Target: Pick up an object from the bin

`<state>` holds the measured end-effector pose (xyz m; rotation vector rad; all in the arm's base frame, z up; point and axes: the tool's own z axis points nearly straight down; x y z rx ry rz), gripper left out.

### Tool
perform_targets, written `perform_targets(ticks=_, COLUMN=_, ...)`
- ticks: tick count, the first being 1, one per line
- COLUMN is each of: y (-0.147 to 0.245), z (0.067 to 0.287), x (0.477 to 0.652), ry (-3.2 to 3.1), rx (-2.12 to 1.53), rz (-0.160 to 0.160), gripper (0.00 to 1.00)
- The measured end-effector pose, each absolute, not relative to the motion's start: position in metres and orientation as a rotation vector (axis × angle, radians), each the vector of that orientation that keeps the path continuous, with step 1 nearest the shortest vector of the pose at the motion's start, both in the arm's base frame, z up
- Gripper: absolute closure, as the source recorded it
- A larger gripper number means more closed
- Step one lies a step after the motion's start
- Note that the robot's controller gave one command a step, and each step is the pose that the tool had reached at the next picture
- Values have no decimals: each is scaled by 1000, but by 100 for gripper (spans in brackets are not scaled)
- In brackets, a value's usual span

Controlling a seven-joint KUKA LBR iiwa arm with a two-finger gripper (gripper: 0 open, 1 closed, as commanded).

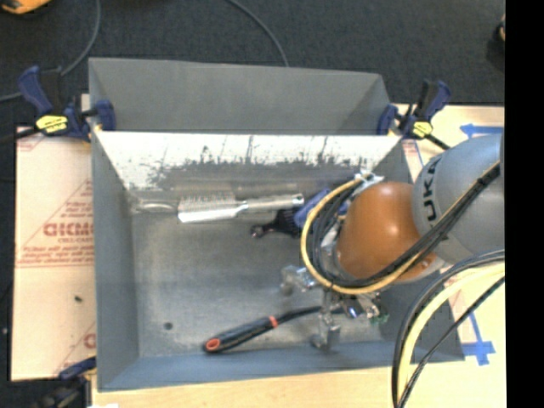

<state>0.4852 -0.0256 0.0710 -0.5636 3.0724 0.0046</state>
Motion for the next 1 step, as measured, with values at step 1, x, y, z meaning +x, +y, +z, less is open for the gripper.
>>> perform_targets(ticks=1, y=-146, z=74, x=544, ry=3038, rx=-701, rz=5, gripper=100)
